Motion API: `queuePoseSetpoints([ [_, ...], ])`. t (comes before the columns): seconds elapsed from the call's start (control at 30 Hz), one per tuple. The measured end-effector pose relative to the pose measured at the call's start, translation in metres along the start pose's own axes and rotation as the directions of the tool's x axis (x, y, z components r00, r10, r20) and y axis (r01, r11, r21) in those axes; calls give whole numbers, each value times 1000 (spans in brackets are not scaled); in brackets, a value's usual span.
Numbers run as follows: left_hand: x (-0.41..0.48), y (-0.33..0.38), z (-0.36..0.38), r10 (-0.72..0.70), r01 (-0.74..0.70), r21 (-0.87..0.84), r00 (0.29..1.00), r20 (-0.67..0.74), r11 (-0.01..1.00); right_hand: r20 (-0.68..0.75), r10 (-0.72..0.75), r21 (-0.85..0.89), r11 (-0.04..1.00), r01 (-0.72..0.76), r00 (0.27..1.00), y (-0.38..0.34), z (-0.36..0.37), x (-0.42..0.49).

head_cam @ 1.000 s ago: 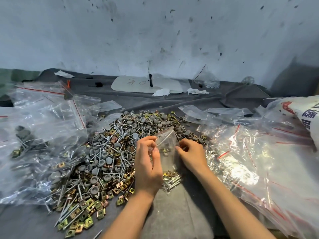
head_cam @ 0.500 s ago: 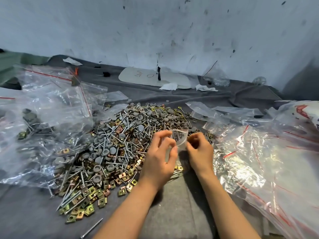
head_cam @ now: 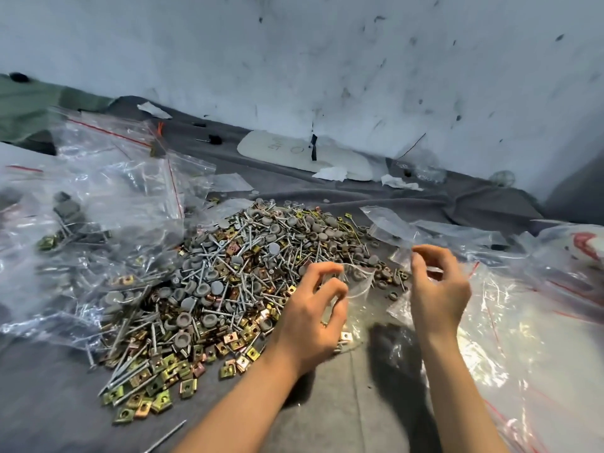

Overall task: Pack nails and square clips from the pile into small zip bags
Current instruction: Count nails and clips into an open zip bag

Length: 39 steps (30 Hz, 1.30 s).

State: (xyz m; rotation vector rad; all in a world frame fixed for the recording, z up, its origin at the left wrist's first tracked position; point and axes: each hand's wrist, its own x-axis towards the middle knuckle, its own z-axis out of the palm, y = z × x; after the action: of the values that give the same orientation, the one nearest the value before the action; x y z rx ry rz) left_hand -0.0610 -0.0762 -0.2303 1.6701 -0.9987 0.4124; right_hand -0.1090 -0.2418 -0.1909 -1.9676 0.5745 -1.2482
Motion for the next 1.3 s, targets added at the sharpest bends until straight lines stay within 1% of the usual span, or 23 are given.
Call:
queuePoseSetpoints([
  [0.07,-1,0,2,2,-2,-17,1000,-14,1000,137,89,-176,982,-64,987,21,7,0],
  [0.13,-1,-1,1,2,-3,-28,1000,-29,1000,244,162,-347,935,-70,956,34,12,-4],
  [0.23,1,-1,1,-20,20,-9,999,-40,1000,288,218,-555,832,-23,933,39,17,-6],
  [0.3,1,1,1,-30,30,14,998,-55,999,305,218,-611,791,15,927,39,17,-7],
  [0.43,0,1,0,-64,66,25,996,-59,998,338,177,-539,841,37,924,42,13,-13],
  [0.5,-1,0,0,-73,74,43,997,-18,996,299,106,-419,907,30,948,34,10,-13],
  [0.53,-1,-1,0,-75,74,47,997,16,996,256,11,-313,947,72,967,28,9,-14],
  [0.57,-2,-1,0,-76,73,50,996,54,996,173,-130,-210,963,166,976,21,7,-15],
  [0.6,-2,-2,1,-76,71,59,993,89,996,60,-273,-142,950,278,960,14,6,-17],
  [0.63,-3,-2,1,-76,68,73,991,114,995,-41,-393,-104,916,387,919,9,5,-20],
  [0.67,-3,-2,2,-74,64,85,989,127,994,-97,-484,-72,875,479,869,4,7,-24],
  [0.73,-3,-1,1,-67,53,98,987,144,994,-60,-593,-9,805,593,803,-1,14,-35],
  [0.8,-1,0,0,-41,24,101,986,165,995,66,-654,38,756,653,753,-4,22,-41],
  [0.87,0,0,0,-43,27,99,985,167,995,117,-668,27,742,670,735,-4,25,-41],
  [0.9,-1,0,-1,-60,45,98,986,156,994,92,-631,29,775,632,770,-3,25,-39],
  [0.93,-1,0,-1,-75,62,95,987,139,994,47,-546,51,838,543,837,-1,22,-36],
  [0.97,-1,0,0,-87,77,88,989,121,993,-6,-427,71,902,426,904,2,19,-32],
  [1.0,-1,0,0,-100,92,76,989,107,993,-49,-314,60,947,317,948,6,16,-28],
  [1.03,-2,0,1,-112,107,61,989,94,992,-56,-223,2,975,223,973,11,14,-25],
  [1.07,-2,0,2,-120,117,50,990,76,992,-6,-146,-89,986,144,989,18,13,-21],
  [1.13,-2,0,2,-129,128,38,991,23,991,188,3,-282,958,51,982,32,15,-16],
  [1.2,-1,0,1,-147,147,19,989,-17,989,346,122,-422,906,38,930,39,19,-16],
  [1.3,-1,1,0,-202,200,-43,977,-66,979,387,144,-456,889,53,911,38,21,-17],
])
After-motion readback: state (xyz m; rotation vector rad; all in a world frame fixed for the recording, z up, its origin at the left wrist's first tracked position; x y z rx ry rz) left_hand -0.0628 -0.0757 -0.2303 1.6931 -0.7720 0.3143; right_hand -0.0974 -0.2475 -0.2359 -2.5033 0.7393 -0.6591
